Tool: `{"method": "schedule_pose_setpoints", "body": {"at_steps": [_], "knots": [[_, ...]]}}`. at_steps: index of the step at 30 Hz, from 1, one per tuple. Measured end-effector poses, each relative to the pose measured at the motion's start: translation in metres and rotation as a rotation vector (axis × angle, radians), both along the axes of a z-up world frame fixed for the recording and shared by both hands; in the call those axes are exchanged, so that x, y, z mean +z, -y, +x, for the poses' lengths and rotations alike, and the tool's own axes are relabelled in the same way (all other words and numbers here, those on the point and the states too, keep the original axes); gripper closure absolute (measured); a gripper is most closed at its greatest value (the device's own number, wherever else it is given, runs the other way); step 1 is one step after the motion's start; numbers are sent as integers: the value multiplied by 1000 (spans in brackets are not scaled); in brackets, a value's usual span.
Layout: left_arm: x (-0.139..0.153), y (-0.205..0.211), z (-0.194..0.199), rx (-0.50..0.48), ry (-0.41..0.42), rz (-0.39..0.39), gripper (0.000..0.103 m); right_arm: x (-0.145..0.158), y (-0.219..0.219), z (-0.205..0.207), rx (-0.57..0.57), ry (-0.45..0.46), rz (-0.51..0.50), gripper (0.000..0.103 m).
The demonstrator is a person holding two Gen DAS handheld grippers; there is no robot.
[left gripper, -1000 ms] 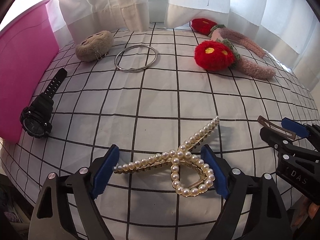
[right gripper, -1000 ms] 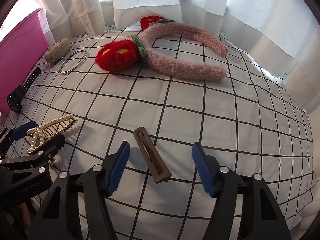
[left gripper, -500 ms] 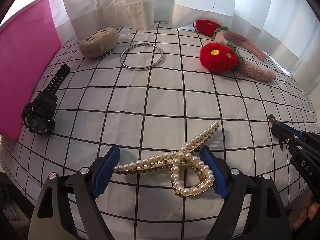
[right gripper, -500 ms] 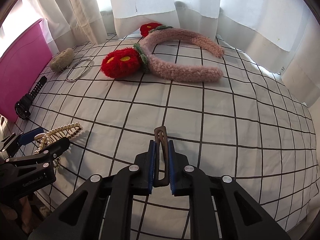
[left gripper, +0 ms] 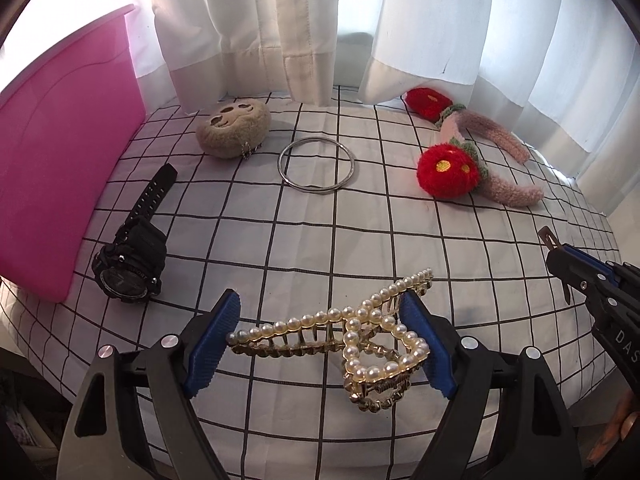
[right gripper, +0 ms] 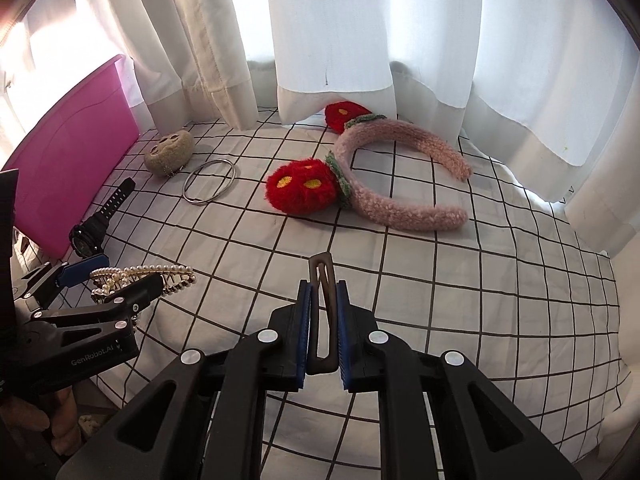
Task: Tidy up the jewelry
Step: 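Carry both clips over the pink tub and open both tools to drop them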
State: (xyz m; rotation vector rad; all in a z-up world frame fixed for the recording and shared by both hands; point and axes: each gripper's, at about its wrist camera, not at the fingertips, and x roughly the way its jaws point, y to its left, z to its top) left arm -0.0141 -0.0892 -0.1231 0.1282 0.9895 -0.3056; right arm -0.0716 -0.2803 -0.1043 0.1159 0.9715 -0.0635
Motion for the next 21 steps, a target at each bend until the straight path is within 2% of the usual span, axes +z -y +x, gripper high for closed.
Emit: {"method": "schedule_pose_setpoints", "body": {"at_steps": [4,9,15,21], "knots": [[21,-10,3,1,41,-25,24,18,-10,5,10,33,-12,91],[61,-29,6,9,127,-53,24,48,-27,15,35,93,-24,91],[117,-61,14,50,243,-91,24,98,-59,33,89,193,-45,91],[170,-114,25,128,307,-111,24,149,-105,66,175,288,-43,91]]}}
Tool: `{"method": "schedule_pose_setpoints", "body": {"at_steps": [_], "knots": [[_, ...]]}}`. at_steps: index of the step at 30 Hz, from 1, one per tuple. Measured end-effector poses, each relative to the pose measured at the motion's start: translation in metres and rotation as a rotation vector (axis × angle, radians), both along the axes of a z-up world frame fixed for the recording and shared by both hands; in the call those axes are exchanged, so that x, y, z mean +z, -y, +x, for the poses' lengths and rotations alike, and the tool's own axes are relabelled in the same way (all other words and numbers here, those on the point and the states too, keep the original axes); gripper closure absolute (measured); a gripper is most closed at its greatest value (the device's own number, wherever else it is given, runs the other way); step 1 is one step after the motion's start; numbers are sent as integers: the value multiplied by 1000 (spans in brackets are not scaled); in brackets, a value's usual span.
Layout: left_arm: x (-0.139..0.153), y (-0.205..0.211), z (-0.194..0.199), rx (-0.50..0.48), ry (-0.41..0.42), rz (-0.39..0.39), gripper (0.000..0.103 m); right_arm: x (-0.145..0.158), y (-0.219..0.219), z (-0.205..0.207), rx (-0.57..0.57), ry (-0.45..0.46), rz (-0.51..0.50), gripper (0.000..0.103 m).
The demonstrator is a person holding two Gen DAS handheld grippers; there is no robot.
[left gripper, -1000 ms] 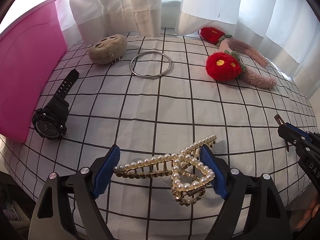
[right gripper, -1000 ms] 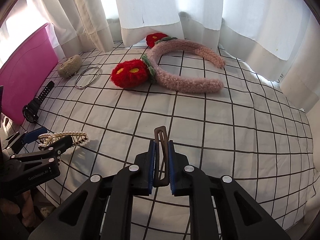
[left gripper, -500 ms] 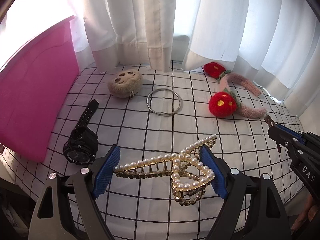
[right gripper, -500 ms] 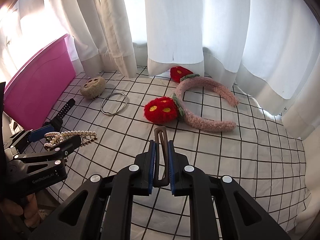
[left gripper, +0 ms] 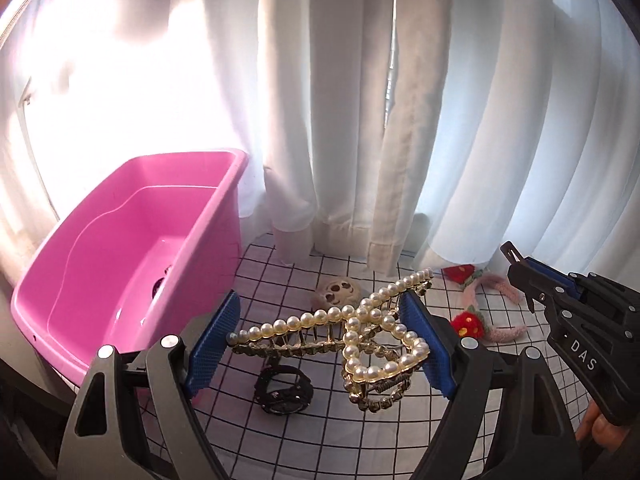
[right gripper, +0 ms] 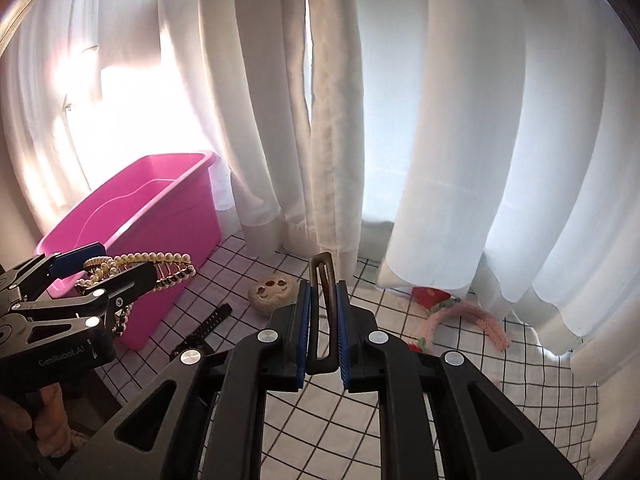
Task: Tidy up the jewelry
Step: 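Carry both clips over the pink tub and open both tools to drop them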
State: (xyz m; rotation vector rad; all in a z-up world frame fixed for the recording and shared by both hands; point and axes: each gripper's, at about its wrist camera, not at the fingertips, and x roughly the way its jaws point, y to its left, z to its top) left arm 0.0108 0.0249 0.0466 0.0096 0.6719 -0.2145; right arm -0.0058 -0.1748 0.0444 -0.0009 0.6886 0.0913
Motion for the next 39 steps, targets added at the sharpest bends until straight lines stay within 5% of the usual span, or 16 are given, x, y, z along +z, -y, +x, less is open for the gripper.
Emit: {"method": "schedule_pose_setpoints", "body": {"at_steps": [10,20,34,39], "knots": [[41,-129,43,250,68,41,24,37,-140,73,281,61,9,91],[3,-221,90,410,-62,54,24,12,-265,143,455,-96,12,91],[-37,-246,116,406,-187,50,23,-25,-289,177,382,-267,15,90],[-43,-251,117,410,-209,35,22,-26,-288,181,370,-265,20,61]]}}
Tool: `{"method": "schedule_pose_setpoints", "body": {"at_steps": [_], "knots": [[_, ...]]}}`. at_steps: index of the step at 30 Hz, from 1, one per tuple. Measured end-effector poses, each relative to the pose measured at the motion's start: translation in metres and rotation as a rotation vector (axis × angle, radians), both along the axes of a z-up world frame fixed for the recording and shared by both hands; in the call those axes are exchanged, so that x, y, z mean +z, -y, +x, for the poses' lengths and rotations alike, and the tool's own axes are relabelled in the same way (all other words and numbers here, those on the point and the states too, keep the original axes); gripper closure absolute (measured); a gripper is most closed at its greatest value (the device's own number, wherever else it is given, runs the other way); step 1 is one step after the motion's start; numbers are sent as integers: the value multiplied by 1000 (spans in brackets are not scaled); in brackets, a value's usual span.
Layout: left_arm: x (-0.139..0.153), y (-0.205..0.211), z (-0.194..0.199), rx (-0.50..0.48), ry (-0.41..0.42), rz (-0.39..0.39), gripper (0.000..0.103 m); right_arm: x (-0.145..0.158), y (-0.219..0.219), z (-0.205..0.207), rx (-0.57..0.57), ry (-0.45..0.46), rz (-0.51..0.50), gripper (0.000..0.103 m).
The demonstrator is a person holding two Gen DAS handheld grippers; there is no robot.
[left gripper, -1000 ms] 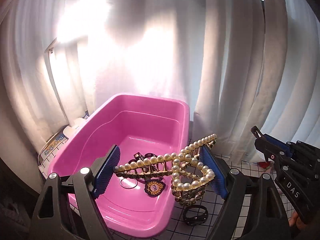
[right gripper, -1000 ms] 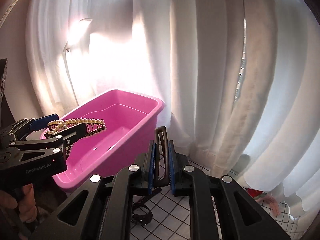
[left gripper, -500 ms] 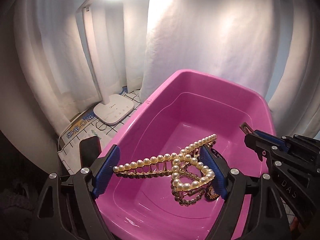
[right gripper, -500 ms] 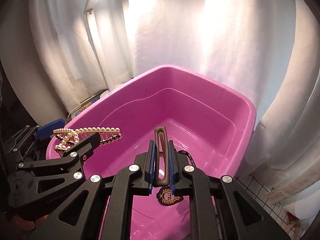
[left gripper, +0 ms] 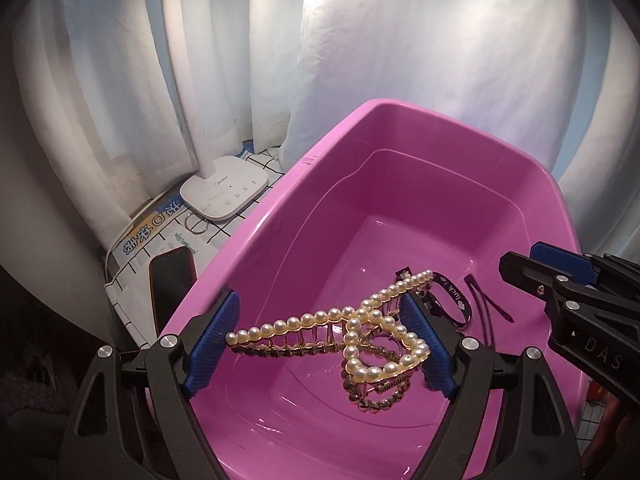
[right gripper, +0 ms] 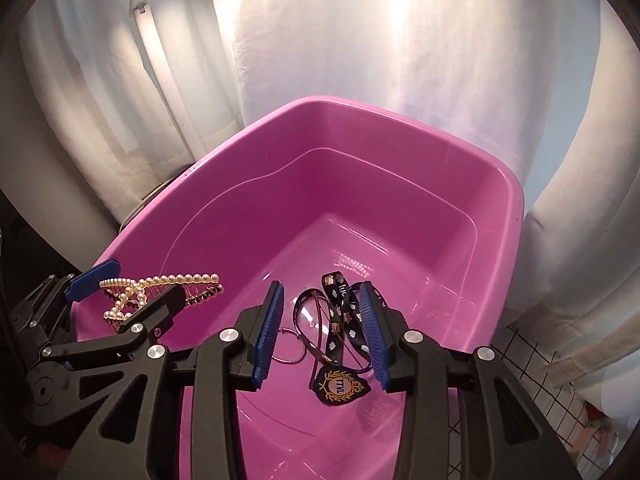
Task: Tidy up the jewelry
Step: 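Carry both clips over the pink tub and open both tools to drop them, then move both open tools back over the table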
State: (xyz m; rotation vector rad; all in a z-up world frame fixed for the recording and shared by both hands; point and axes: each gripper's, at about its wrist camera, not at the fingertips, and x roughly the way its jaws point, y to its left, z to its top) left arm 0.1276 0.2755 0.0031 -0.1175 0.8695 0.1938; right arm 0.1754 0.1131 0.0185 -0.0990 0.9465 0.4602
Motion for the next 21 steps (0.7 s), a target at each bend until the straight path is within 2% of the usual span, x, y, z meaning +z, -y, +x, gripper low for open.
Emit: {"method": "schedule_pose_setpoints", "body": {"at_steps": [4,8,12,17,21], "knots": [[-1,-1,-2,-3,7,-7,20,0,0,1,-5,0,-6,61],[7,3,-5,-15,37,17,9,2,5,-2,-14,10,-1,61],[16,7,-11,-7,66,39,8,5,14,-8,-32,26,11,61],[26,8,-25,10,101,21,8,16,32,-28,-69,80,42,59],[39,21,-44,-12,151,8,8,24,54,-53,-102,113,86,59]]}}
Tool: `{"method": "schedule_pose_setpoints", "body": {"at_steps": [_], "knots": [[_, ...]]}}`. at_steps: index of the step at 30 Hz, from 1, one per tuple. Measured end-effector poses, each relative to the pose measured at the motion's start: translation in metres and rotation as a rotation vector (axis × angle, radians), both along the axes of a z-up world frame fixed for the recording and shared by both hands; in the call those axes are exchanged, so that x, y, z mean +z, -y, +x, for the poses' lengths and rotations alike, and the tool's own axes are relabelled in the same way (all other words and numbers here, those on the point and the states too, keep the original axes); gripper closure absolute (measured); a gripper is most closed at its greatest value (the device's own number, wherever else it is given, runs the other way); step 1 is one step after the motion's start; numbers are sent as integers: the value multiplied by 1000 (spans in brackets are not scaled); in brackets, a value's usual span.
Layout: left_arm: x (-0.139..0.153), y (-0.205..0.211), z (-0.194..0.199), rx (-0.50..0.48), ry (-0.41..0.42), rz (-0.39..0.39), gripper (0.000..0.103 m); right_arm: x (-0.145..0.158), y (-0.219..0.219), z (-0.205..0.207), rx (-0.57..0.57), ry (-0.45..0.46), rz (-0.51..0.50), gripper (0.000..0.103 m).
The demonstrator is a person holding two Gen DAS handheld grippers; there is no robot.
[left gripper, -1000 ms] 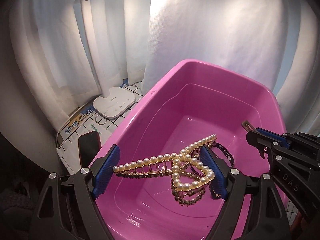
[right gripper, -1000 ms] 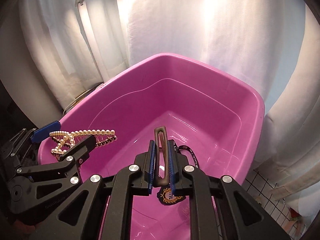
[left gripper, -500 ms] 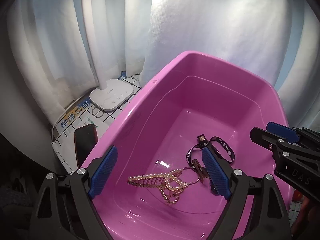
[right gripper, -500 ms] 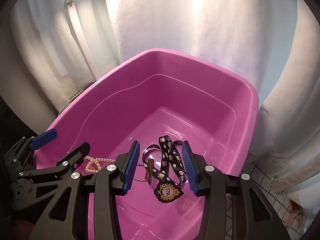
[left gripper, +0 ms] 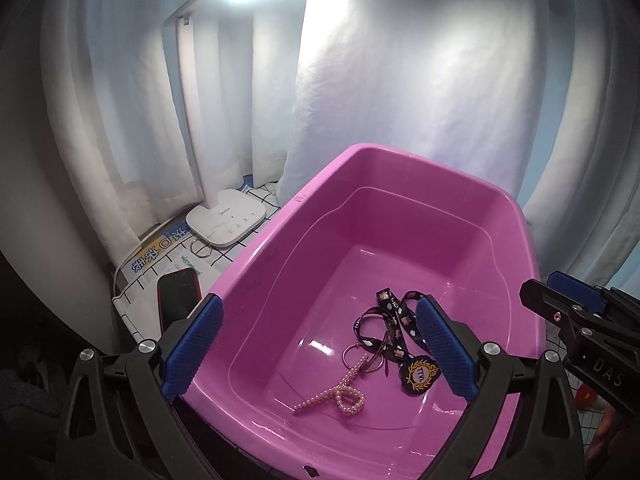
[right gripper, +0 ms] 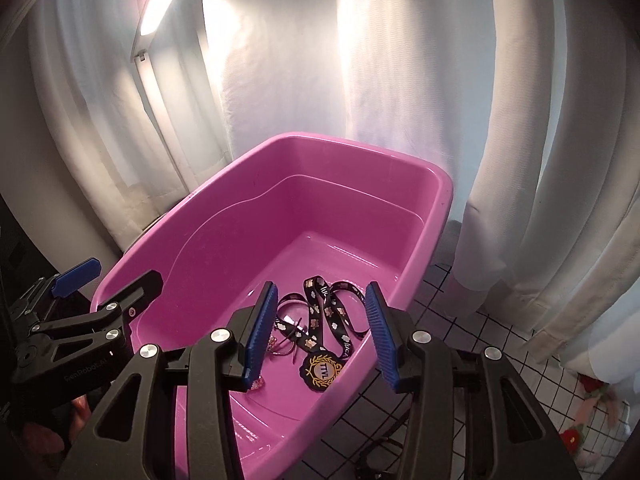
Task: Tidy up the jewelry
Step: 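Move both open tools back over the table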
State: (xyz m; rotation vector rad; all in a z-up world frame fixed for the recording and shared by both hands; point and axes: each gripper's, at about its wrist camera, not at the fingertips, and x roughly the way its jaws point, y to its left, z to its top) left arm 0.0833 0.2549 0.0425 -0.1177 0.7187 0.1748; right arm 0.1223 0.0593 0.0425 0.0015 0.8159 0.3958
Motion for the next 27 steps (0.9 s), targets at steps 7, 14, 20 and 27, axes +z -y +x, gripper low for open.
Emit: {"method": "schedule_pose_setpoints", "body": {"at_steps": [7,14,20,27], "knots": [[10,49,-34,-109,46,-54,8,-3,72,-50,-101,13,52,58],[8,110,-67,-239,74,-73,8,-29,167,-101,-262,-30,49,58],[-9,152,-84,-320,46,-134,8,-50,235,-137,-377,-76,33,58],[-48,202,-94,-388,-15,-144,6,-74,280,-158,-437,-111,29,51]]}}
